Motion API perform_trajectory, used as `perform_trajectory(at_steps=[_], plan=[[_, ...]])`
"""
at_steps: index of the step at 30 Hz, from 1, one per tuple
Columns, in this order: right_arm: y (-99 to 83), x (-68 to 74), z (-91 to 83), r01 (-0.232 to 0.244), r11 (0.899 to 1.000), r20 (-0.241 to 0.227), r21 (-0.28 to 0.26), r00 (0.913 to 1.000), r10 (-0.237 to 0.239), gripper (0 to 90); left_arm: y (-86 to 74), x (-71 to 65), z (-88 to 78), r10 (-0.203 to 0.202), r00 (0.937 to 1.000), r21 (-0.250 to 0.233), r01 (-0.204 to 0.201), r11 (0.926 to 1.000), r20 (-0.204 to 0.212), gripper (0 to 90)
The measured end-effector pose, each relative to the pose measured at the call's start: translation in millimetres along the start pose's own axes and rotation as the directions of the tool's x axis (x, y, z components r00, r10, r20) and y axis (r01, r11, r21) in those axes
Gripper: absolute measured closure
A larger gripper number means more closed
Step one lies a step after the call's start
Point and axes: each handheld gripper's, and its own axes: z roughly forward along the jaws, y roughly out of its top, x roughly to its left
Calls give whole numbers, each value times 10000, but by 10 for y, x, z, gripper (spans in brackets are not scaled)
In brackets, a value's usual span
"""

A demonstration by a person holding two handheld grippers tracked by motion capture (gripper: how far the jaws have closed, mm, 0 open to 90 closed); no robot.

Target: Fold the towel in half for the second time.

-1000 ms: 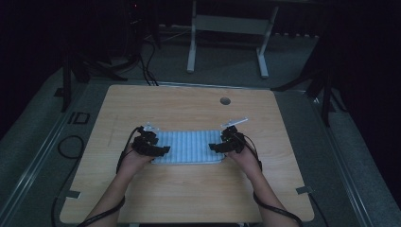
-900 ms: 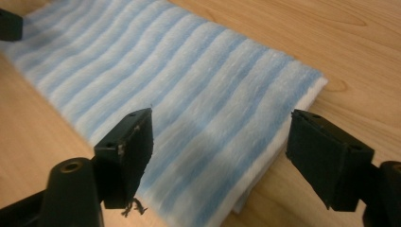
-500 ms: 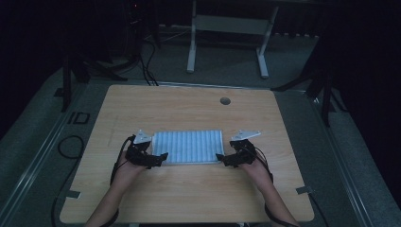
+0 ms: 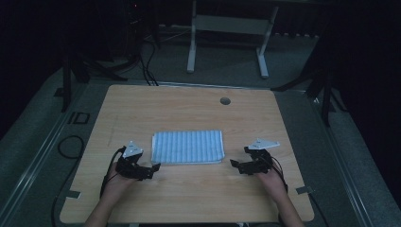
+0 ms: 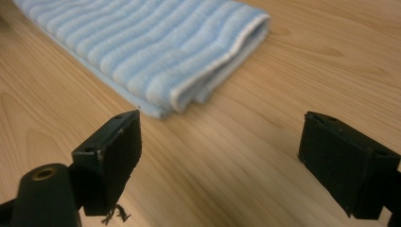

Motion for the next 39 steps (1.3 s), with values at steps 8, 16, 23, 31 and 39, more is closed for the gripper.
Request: perform_trajectory(at_steps=[8,16,23,31,39], plan=[[-201,-114,-230,-279,9994,244,-208,9993,284,139,-127,69,-162,-320,9995,-252,318,9992,-62,76],[-412,-202,-445,-596,9972,470,-459,9970,617,141,-322,158,-295,-761,9968,-143,758,9970,-229,76],[-578,-241,-658,-874,9939,821,-676,9923,928,144,-443,244,-428,-949,9950,-266,941,9952,-302,76],[-716,-293,-844,-1367,9854,1109,-1013,9828,1477,145,-511,290,-596,-1198,9903,-685,1150,9910,-705,76],[-772,-280,-904,-1563,9816,1259,-1101,9774,1697,146,-561,302,-691,-1480,9863,-790,1422,9867,-725,76]])
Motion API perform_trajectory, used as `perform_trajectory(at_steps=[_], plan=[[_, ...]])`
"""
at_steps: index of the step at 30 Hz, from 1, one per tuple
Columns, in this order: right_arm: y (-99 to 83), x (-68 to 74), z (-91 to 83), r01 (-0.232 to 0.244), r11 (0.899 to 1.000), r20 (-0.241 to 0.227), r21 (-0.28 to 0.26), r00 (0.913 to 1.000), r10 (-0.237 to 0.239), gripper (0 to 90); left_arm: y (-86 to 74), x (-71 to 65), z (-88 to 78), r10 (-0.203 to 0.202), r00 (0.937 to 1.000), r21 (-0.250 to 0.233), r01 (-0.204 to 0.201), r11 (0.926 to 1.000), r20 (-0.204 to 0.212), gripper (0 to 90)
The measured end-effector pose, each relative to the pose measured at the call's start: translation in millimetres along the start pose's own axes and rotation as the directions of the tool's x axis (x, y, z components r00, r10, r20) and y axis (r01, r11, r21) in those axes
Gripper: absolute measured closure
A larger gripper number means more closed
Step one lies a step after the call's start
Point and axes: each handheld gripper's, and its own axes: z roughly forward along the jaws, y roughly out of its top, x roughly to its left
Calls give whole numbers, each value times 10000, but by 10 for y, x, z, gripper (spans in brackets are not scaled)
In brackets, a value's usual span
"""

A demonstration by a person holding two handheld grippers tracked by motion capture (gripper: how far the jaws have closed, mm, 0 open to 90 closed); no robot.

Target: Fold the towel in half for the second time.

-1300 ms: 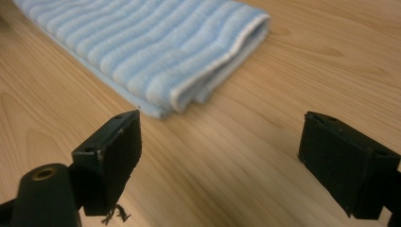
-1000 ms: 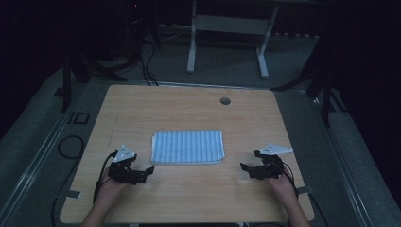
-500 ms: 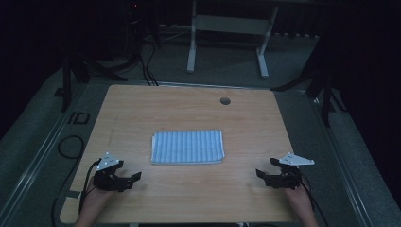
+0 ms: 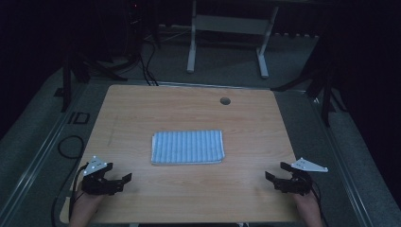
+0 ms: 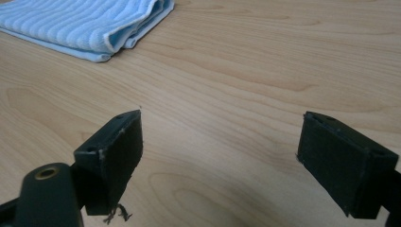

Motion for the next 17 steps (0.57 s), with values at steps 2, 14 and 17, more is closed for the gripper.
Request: perform_trajectory(at_steps=[2,14,17], plan=[[-14,17,-11,61,9999,75,120,10000,-62,146,-12,0,-17,-23,10000,-123,24,9999,47,76],[-56,-2,-26,0,10000,508,85,9987,-4,146,-39,39,-55,-289,9996,-431,286,9987,-64,76],[-55,-8,-32,-69,10000,546,-36,9985,71,146,-48,54,-57,-374,9993,-429,371,9984,-81,76]])
